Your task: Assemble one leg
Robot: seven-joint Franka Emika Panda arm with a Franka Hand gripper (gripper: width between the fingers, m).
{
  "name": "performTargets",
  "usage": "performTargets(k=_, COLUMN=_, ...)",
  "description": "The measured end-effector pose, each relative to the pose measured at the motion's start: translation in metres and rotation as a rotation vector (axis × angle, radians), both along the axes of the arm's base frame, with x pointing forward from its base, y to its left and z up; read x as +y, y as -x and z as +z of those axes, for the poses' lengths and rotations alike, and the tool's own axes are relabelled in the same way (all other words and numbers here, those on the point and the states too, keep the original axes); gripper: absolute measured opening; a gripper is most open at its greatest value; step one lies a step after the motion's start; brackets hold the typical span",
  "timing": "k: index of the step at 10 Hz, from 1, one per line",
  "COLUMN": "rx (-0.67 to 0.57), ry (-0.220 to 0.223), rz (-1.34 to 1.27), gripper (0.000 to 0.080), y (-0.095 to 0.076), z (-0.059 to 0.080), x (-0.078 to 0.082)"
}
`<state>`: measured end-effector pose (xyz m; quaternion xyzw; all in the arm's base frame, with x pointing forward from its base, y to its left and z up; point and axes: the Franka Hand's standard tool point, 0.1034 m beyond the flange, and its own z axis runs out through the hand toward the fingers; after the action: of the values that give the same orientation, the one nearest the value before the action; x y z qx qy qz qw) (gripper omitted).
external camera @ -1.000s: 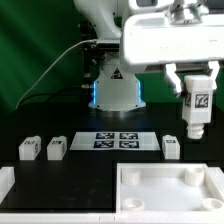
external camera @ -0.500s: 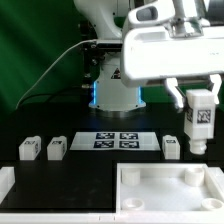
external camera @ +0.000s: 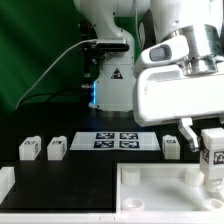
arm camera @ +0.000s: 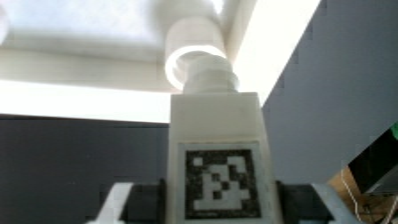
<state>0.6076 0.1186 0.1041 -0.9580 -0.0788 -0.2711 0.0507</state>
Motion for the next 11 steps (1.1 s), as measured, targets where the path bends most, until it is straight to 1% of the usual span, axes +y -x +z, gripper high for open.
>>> performTargets(k=5, rx=-0.009, ry=-0.008, rz=-0.009, gripper=0.0292, y=-0.016, z=-0.014, x=0.000)
performTargets(k=7, rx=-0.031, ry=-0.009, rz=-0.012, gripper=0.0292, y=-0.017, z=-0.014, x=0.000)
performTargets(k=11, rx=0.004, ry=-0.005, rz=-0.002, gripper=0.0293, y=-0.014, z=-0.012, x=0.002)
